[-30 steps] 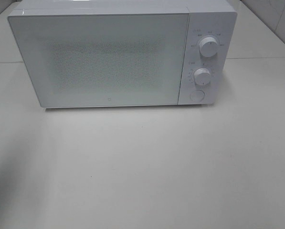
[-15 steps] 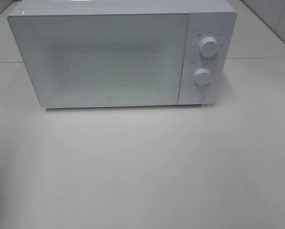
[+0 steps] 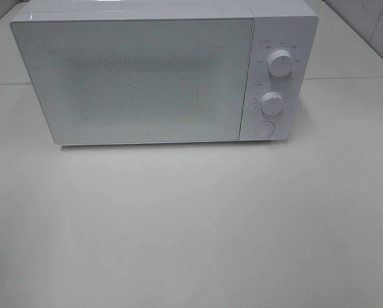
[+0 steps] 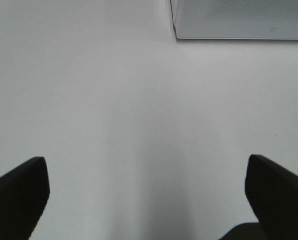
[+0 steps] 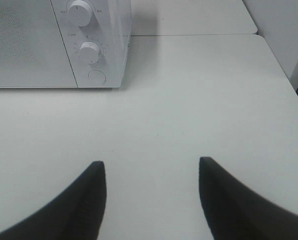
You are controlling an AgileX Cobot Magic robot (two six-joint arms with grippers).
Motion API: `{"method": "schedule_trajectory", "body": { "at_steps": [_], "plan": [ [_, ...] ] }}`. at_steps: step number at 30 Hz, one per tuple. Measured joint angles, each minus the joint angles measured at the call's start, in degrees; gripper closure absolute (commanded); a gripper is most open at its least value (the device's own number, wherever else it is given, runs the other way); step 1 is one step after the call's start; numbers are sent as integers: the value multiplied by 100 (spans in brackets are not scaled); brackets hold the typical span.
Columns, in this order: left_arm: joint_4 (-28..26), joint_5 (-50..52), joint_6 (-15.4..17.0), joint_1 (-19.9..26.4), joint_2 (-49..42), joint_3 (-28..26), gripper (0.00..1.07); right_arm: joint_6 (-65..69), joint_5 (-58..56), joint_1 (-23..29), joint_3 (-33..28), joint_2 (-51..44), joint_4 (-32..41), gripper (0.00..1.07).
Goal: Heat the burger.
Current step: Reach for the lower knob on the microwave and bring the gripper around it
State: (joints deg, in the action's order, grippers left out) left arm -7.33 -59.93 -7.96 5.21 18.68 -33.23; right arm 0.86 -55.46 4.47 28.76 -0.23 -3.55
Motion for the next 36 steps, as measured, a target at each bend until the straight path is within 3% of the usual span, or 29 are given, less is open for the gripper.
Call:
{"method": "schedule_trajectory", "body": {
  "at_steps": [10, 14, 19, 23, 28, 36],
  "plan": [
    [115, -143, 6, 0, -1306, 327, 6, 0, 0, 0, 0, 0, 0, 51],
    [189, -149, 321, 0, -1776, 327, 6, 0, -6, 0, 0, 0, 0, 51],
    [372, -149, 693, 0, -1896, 350, 6, 0, -6, 0, 0, 0, 0, 51],
    [401, -149, 733, -29, -1896, 355, 6, 0, -6, 0, 0, 0, 0, 51],
    [418, -149, 751, -378, -1896, 361, 6, 0, -6, 0, 0, 0, 0, 51],
    [418, -149, 751, -418, -1896, 361, 6, 0, -6, 0, 0, 0, 0, 51]
  ]
}}
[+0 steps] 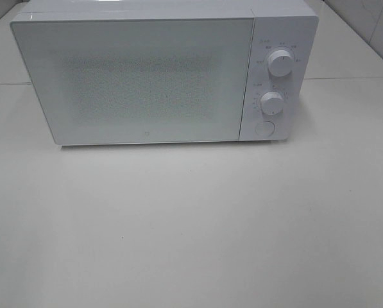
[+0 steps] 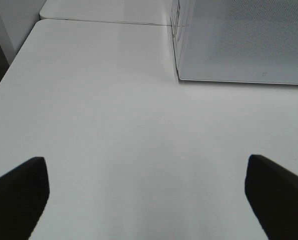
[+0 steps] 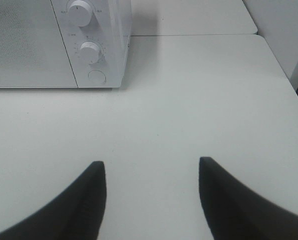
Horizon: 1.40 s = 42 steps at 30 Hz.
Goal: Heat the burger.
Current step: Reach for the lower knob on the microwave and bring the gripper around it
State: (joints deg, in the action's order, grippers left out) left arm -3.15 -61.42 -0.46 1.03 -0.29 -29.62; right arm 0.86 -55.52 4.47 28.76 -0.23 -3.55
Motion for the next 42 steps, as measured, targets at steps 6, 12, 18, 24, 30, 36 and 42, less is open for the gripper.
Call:
{"method": "schedule_trajectory", "body": {
  "at_steps": [6, 12, 18, 24, 30, 36, 42],
  "plan": [
    [0, 0, 0, 0, 0, 0, 6, 0, 0, 0, 0, 0, 0, 51],
    [0, 0, 0, 0, 0, 0, 6, 0, 0, 0, 0, 0, 0, 51],
    [0, 0, 0, 0, 0, 0, 6, 0, 0, 0, 0, 0, 0, 51],
    [0, 0, 0, 0, 0, 0, 6, 0, 0, 0, 0, 0, 0, 51],
    [0, 0, 0, 0, 0, 0, 6, 0, 0, 0, 0, 0, 0, 49],
    [0, 0, 0, 0, 0, 0, 6, -17, 0, 0, 0, 0, 11, 22],
    [0, 0, 0, 0, 0, 0, 6, -86, 0, 0, 0, 0, 40, 14]
  ]
}}
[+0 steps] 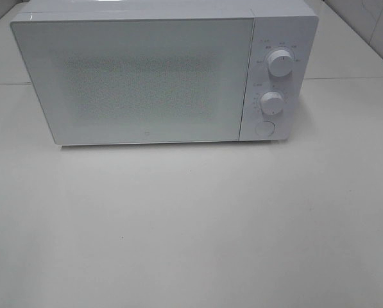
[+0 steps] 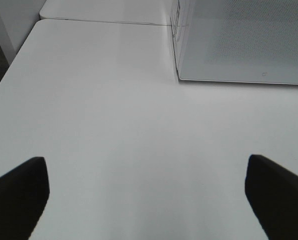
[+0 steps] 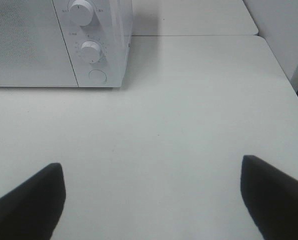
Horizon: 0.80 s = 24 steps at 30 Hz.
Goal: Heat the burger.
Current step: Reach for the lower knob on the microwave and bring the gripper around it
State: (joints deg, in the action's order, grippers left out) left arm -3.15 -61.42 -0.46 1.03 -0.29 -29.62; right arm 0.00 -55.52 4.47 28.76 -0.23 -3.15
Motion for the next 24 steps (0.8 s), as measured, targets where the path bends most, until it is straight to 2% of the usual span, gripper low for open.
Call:
{"method": "schedule_trajectory", "body": {
  "at_steps": [3, 6, 10, 11, 13, 14, 16, 18, 19, 20, 22, 23, 24],
  "plan": [
    [0, 0, 0, 0, 0, 0, 6, 0, 0, 0, 0, 0, 63, 15],
    [0, 0, 0, 0, 0, 0, 6, -46, 29, 0, 6, 23, 103, 25],
    [0, 0, 0, 0, 0, 0, 6, -52, 338, 0, 63, 281, 103, 33],
    [0, 0, 0, 0, 0, 0, 6, -57, 814, 0, 63, 498, 103, 37],
    [0, 0, 0, 0, 0, 0, 6, -57, 1060, 0, 63, 602, 103, 38],
    [0, 0, 0, 0, 0, 0, 6, -63, 1782, 0, -6, 877, 103, 38],
    [0, 0, 0, 0, 0, 0, 6, -69, 2080, 0, -52, 991, 103, 38],
    [0, 0, 0, 0, 0, 0, 6, -201, 3317, 0, -298, 1438, 103, 37],
    [0, 0, 0, 0, 0, 0, 6, -201, 3317, 0, -298, 1438, 103, 37],
    [0, 0, 0, 0, 0, 0, 6, -367, 4097, 0, -521, 1696, 92, 35],
    [0, 0, 0, 0, 0, 0, 6, -464, 4526, 0, -636, 1851, 63, 35],
    [0, 0, 0, 0, 0, 0, 6, -561, 5311, 0, -837, 2143, 11, 35],
    [0, 0, 0, 0, 0, 0, 6, -561, 5311, 0, -837, 2143, 11, 35]
  ]
}}
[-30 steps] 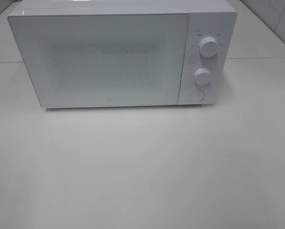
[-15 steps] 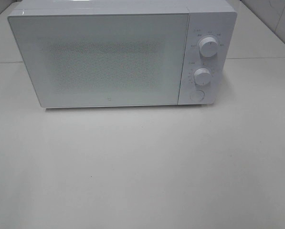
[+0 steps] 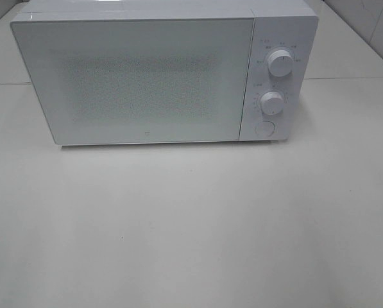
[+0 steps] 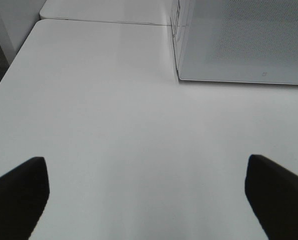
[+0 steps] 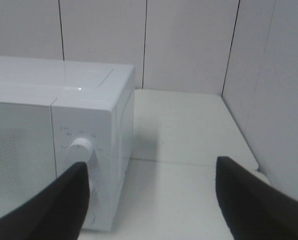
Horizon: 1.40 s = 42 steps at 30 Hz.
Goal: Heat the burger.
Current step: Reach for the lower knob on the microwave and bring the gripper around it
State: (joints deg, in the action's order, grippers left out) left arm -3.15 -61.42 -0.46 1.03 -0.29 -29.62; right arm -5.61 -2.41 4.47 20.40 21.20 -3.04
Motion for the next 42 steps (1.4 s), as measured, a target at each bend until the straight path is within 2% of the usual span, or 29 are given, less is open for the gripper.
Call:
{"method": "schedule_trajectory", "body": {
  "at_steps": [2, 3, 5, 12, 13, 15, 17, 18, 19, 20, 22, 26, 28, 34, 36, 40, 42],
  "plan": [
    [0, 0, 0, 0, 0, 0, 6, -57, 1197, 0, -223, 567, -17, 35],
    [0, 0, 0, 0, 0, 0, 6, -57, 1197, 0, -223, 567, -17, 35],
    [0, 0, 0, 0, 0, 0, 6, -63, 2057, 0, -298, 1146, -17, 35],
    [0, 0, 0, 0, 0, 0, 6, -63, 3226, 0, -298, 2361, -17, 35],
    [0, 0, 0, 0, 0, 0, 6, -63, 3581, 0, -298, 2802, -17, 35],
    [0, 0, 0, 0, 0, 0, 6, -63, 3724, 0, -298, 2974, -17, 35],
    [0, 0, 0, 0, 0, 0, 6, -63, 4326, 0, -298, 3621, 29, 35],
    [0, 0, 0, 0, 0, 0, 6, -63, 4326, 0, -298, 3621, 29, 35],
    [0, 0, 0, 0, 0, 0, 6, -63, 4767, 0, -298, 4091, 80, 35],
    [0, 0, 0, 0, 0, 0, 6, -63, 4767, 0, -298, 4091, 80, 35],
    [0, 0, 0, 0, 0, 0, 6, -63, 5489, 11, -298, 4704, 103, 35],
    [0, 0, 0, 0, 0, 0, 6, -63, 6005, 97, -298, 5214, 115, 35],
    [0, 0, 0, 0, 0, 0, 6, -63, 6474, 378, -401, 5747, 304, 35],
    [0, 0, 0, 0, 0, 0, 6, -120, 6933, 859, -533, 6102, 848, 35],
    [0, 0, 0, 0, 0, 0, 6, -241, 7105, 1278, -590, 6303, 1197, 35],
    [0, 0, 0, 0, 0, 0, 6, -350, 7145, 1667, -607, 6537, 1501, 35],
    [0, 0, 0, 0, 0, 0, 6, -361, 7151, 2120, -607, 6927, 1891, 35]
  ]
}}
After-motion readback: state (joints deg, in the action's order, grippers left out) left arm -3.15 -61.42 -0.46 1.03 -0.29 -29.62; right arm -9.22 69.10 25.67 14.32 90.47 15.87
